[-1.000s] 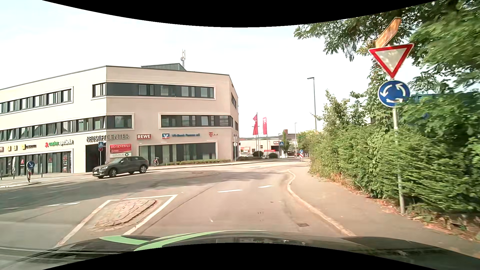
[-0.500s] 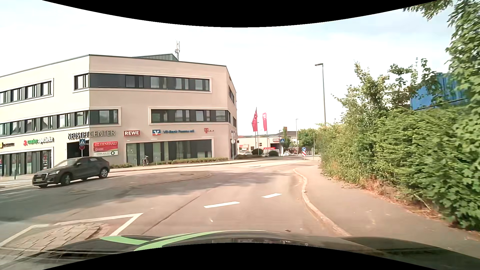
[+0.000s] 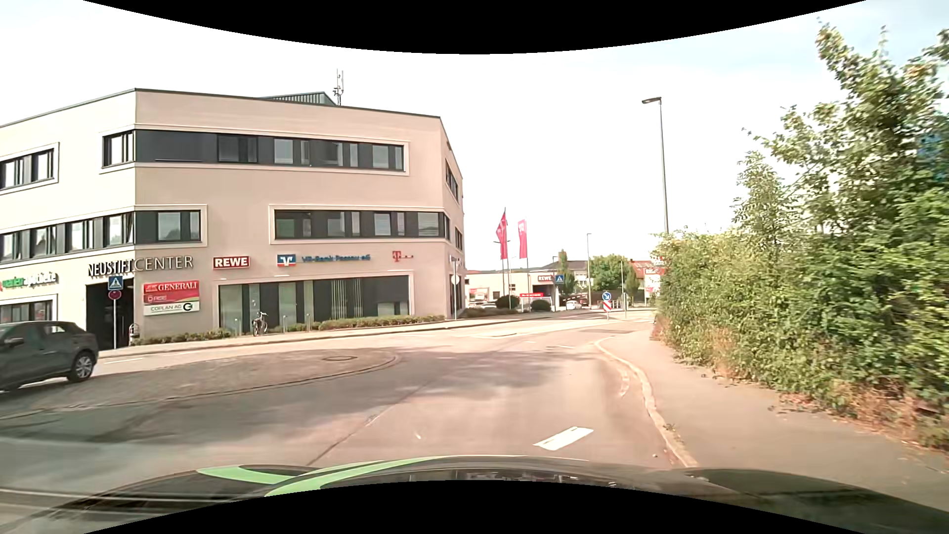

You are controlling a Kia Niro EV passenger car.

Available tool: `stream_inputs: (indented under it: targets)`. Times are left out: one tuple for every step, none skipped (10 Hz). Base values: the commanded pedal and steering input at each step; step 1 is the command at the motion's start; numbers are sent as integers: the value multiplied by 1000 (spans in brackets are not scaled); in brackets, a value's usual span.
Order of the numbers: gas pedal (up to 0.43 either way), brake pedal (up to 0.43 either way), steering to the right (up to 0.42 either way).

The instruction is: Follow the waypoints while adhering to traffic rules and regulations

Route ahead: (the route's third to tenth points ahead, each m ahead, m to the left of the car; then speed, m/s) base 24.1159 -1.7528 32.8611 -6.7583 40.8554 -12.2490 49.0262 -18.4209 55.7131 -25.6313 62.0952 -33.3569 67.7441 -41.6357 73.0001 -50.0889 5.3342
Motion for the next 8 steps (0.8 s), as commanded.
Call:
stream_inputs:
  targets:
    - [0,0,11]
    - [0,0,13]
    - [0,0,16]
    - [0,0,18]
    - [0,0,21]
    - [0,0,24]
    - [0,0,25]
    - [0,0,27]
